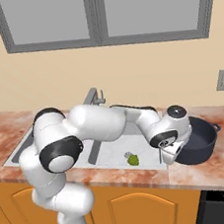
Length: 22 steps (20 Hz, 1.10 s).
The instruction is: Dump the broccoli from the pot into the sink. Then turn on the water and wash the broccoli. Then turn off the water and put the broccoli back in the pot.
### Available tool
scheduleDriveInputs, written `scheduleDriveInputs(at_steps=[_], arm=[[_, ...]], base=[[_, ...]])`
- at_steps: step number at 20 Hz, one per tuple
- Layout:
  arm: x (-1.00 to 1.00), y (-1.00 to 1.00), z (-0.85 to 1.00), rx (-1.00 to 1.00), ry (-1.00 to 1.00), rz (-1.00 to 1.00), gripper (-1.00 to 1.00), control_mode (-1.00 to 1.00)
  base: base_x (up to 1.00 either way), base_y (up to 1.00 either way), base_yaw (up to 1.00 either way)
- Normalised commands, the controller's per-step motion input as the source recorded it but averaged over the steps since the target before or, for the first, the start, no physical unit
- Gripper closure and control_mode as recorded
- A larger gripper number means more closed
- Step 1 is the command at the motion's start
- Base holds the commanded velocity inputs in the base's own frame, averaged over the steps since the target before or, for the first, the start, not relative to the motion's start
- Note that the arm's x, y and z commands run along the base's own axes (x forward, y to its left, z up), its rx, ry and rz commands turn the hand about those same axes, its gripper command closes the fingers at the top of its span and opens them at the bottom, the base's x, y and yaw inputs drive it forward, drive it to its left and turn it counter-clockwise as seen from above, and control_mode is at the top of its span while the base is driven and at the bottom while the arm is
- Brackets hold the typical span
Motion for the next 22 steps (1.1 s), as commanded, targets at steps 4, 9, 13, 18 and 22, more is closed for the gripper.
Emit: scheduleDriveInputs(at_steps=[4,9,13,18,22], arm=[[-0.09,0.12,0.5,0.0,-0.18,0.0,-1.0,-1.0],[0.0,0.25,0.64,0.0,-0.1,0.0,-1.0,-1.0],[-0.01,0.27,0.56,0.0,-0.1,0.0,-1.0,-1.0],[-0.02,0.24,0.5,0.1,-0.14,0.02,-1.0,-1.0],[0.0,0.23,0.41,0.18,-0.05,0.1,-1.0,-1.0]], base=[[0.0,0.0,0.0],[0.0,0.0,0.0],[0.0,0.0,0.0],[0.0,0.0,0.0],[0.0,0.0,0.0]])
